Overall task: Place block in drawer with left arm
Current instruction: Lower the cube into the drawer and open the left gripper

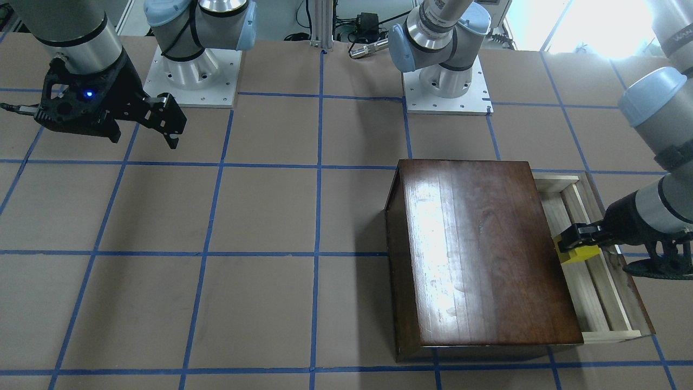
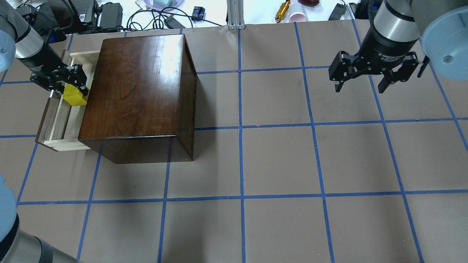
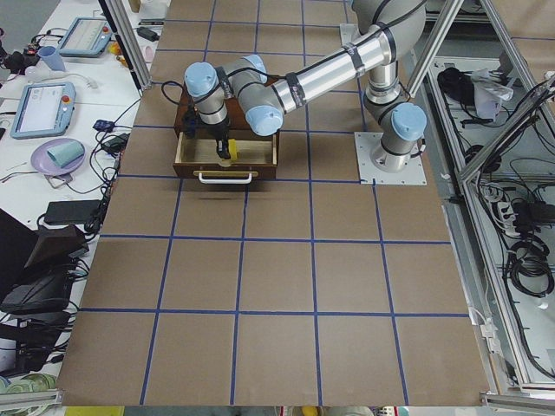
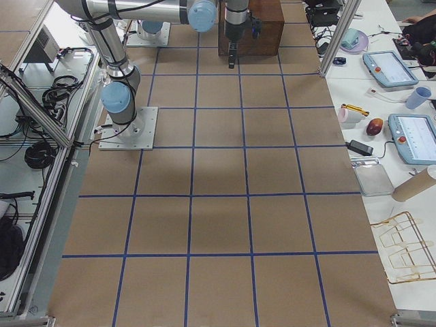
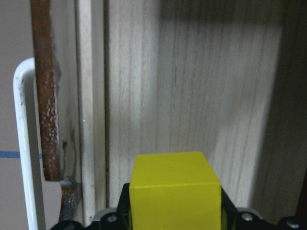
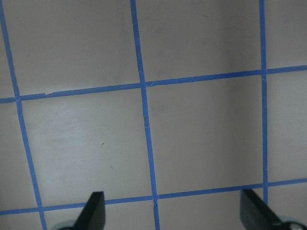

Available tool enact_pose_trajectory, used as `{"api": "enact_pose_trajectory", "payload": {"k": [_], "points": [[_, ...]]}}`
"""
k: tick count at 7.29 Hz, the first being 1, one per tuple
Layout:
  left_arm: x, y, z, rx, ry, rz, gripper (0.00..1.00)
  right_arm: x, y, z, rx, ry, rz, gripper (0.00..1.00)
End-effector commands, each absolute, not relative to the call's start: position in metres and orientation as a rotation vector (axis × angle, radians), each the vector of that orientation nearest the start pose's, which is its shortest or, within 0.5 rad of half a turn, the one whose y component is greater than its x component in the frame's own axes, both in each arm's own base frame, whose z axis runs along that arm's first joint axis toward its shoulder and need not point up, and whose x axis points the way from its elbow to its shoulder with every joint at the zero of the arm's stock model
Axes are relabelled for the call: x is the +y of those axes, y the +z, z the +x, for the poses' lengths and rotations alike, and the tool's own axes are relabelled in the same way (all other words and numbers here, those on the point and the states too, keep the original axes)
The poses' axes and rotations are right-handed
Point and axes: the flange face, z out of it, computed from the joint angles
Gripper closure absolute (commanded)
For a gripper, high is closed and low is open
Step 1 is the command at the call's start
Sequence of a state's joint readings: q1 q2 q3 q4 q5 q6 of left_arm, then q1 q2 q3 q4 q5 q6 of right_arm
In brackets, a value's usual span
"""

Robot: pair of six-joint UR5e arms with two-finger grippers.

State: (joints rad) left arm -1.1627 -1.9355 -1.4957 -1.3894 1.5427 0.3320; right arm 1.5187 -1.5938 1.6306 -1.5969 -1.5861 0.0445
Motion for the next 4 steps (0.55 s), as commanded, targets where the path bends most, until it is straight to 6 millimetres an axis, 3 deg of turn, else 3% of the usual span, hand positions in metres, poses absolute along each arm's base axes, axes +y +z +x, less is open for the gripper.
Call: {"api": "enact_pose_trajectory", "payload": {"k": [1,4], "points": [[-0.619,0.339,0.119,3.2,0.145,-0.128,0.0,-0.487,0.472,0.106,3.155,0.017,0.152,0.0],[-0.617,0.35,0.119,3.194,0.13,-0.124,0.0,-0.487,0.472,0.107,3.153,0.017,0.152,0.0]]}}
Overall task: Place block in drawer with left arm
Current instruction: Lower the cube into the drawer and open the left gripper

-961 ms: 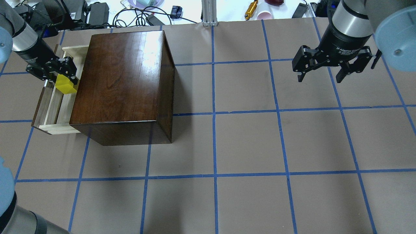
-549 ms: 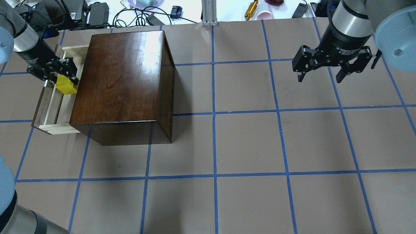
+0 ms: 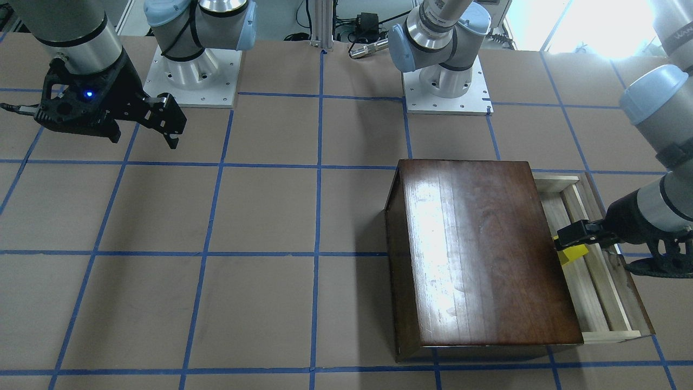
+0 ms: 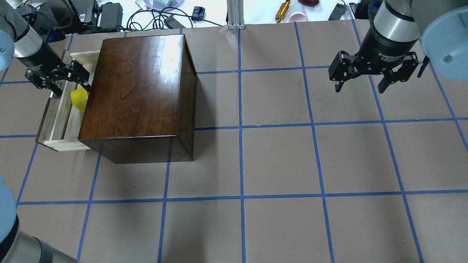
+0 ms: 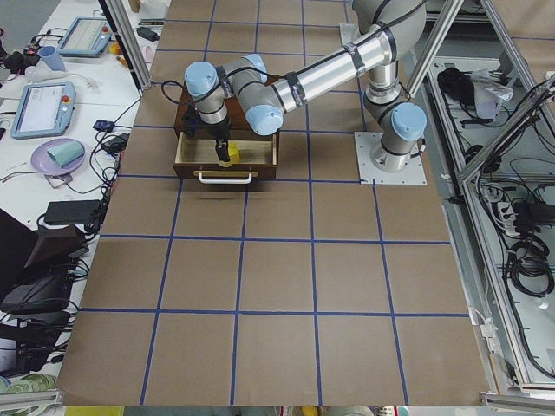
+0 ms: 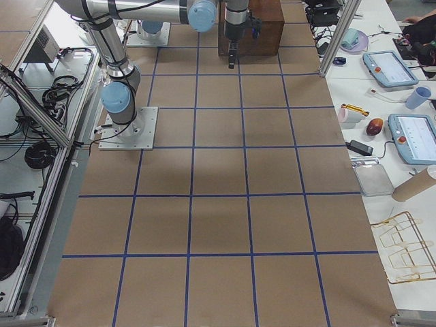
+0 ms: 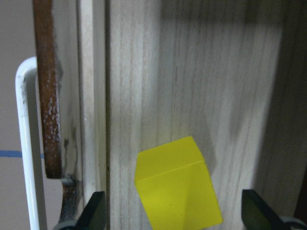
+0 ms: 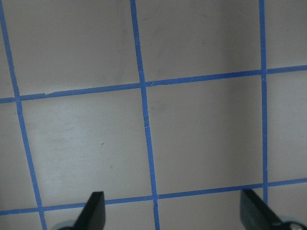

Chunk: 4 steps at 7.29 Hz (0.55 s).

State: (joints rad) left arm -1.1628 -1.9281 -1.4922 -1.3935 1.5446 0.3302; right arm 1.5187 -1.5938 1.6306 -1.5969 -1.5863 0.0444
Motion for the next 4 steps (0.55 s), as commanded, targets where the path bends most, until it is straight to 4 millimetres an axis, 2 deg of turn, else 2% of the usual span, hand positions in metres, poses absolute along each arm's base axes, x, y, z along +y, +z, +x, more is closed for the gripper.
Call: {"api": "enact_pose_trajectory", "payload": {"k": [1,2,3,4], "points": [[-0.614,0.364,0.113,3.186,0.105,-0.111,0.0,-0.487,0.472,0.107,3.153,0.017,0.152,0.0],[-0.609,0.378,0.109,3.186,0.097,-0.111,0.0,-0.487,0.472,0.107,3.153,0.017,0.152,0.0],[-0.601,0.403,0.105,3.184,0.09,-0.111,0.0,-0.487,0.472,0.107,3.153,0.017,0.152,0.0],[-0.592,0.437,0.096,3.188,0.065,-0.116,0.0,-0.487,0.472,0.107,3.153,0.017,0.152,0.0]]}}
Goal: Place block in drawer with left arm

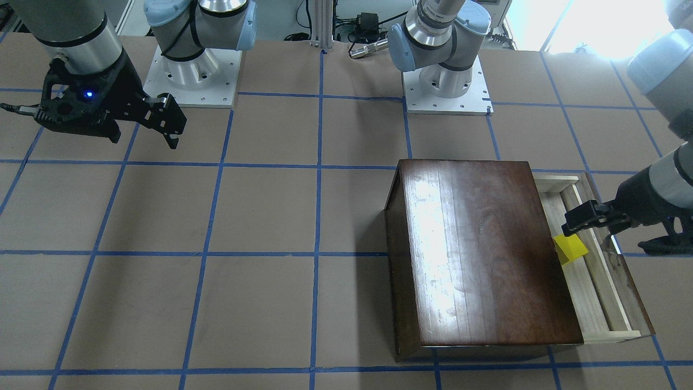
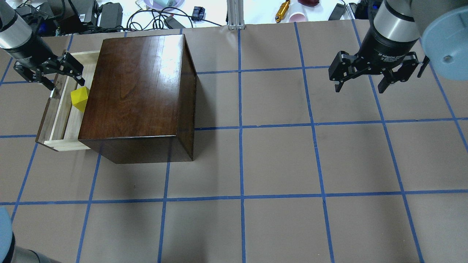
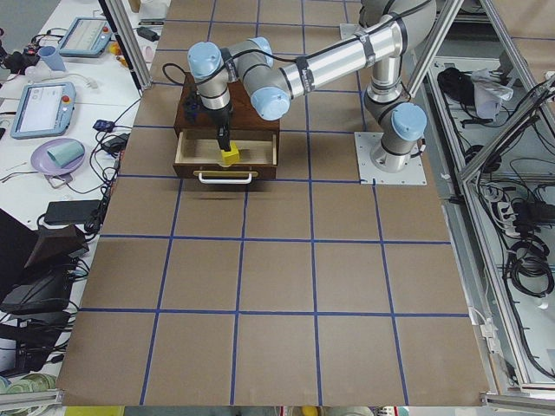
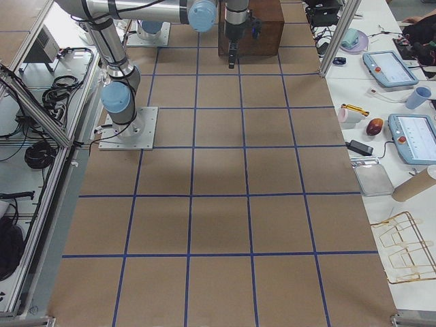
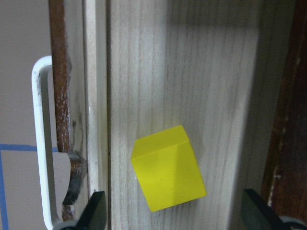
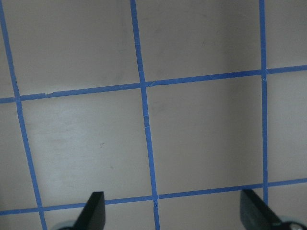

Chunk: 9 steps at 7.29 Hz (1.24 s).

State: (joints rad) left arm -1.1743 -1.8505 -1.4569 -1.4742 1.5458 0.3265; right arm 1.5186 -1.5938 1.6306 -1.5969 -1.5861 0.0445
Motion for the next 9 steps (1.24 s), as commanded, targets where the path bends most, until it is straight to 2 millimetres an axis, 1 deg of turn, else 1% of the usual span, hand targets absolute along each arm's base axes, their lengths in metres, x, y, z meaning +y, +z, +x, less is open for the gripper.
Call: {"api": "enact_pose_trajectory", "payload": {"k": [1,2,3,5,6,7,9], "points": [[-0.584,0.466,0.079,3.187,0.049,-0.089,0.0,-0.487,0.472,0.107,3.153,0.017,0.152,0.0],[-0.567,0.489,0.066,3.183,0.049,-0.074,0.0,-0.487,0.472,0.106,3.155,0.017,0.152,0.0],[-0.549,0.508,0.06,3.17,0.023,-0.073,0.0,-0.487,0.472,0.107,3.153,0.017,0.152,0.0],[-0.522,0.542,0.047,3.161,-0.047,-0.065,0.0,-0.487,0.472,0.107,3.153,0.017,0.152,0.0],[-0.517,0.544,0.039,3.16,-0.054,-0.046,0.0,-0.487,0.472,0.107,3.153,0.017,0.152,0.0],[-0.511,0.547,0.024,3.154,-0.055,-0.01,0.0,-0.487,0.472,0.107,3.153,0.017,0.152,0.0],[-0.514,0.544,0.001,3.162,-0.046,-0.053,0.0,-0.487,0.472,0.107,3.153,0.017,0.152,0.0]]}}
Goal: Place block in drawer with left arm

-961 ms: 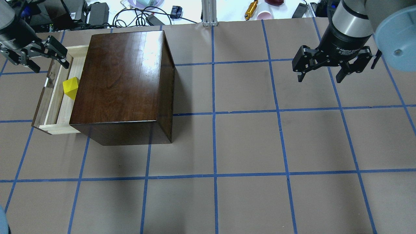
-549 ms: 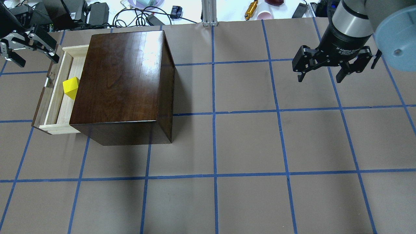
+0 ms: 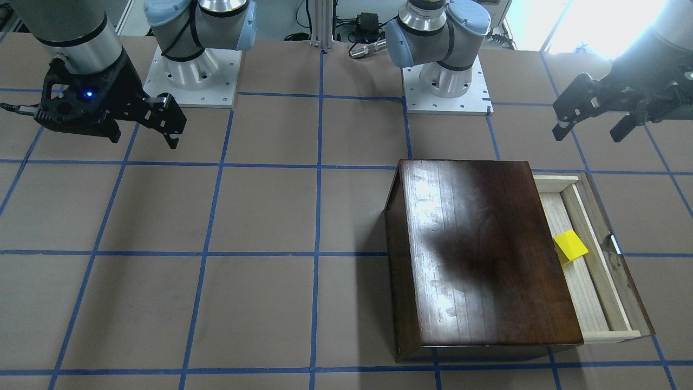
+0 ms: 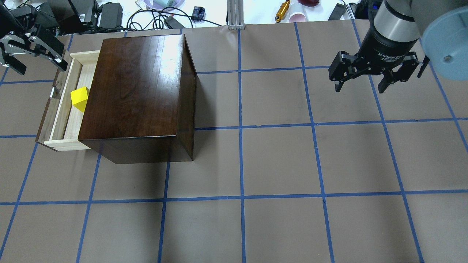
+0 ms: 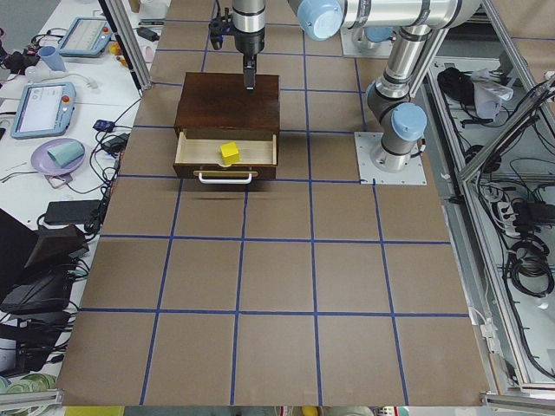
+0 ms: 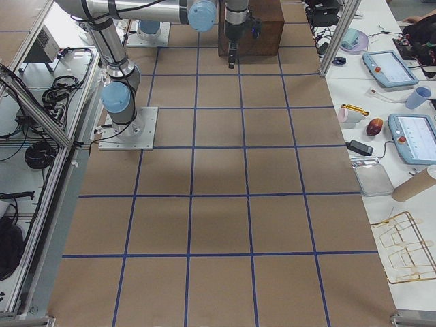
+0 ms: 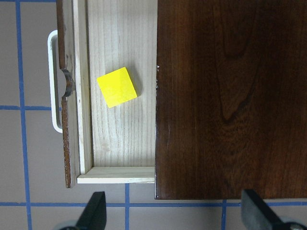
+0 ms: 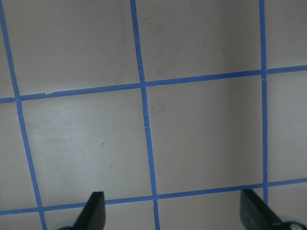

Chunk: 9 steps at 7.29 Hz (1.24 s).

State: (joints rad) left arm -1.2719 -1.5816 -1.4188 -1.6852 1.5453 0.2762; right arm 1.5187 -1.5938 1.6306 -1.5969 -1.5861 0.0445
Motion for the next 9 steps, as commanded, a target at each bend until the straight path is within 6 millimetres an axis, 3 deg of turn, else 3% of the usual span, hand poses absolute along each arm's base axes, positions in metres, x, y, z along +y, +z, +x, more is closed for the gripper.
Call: {"api": "enact_pose_trajectory", "payload": {"k": [1,3,4,6,9], "points": [[-0.516,0.541,-0.024,3.167,-0.035,-0.104,0.0,-0.487,0.472,0.107,3.153,0.017,0.152,0.0],[-0.517,0.531,-0.086,3.17,-0.001,-0.09,0.0,-0.487,0.472,0.107,3.153,0.017,0.152,0.0],[-0.512,0.527,-0.107,3.168,0.018,-0.085,0.0,-0.487,0.472,0.107,3.153,0.019,0.152,0.0],[-0.501,0.507,-0.126,3.169,0.063,-0.038,0.0,-0.487,0.472,0.107,3.153,0.017,0.152,0.0],[-0.503,0.506,-0.133,3.168,0.009,0.012,0.0,-0.487,0.472,0.107,3.153,0.019,0.152,0.0]]}}
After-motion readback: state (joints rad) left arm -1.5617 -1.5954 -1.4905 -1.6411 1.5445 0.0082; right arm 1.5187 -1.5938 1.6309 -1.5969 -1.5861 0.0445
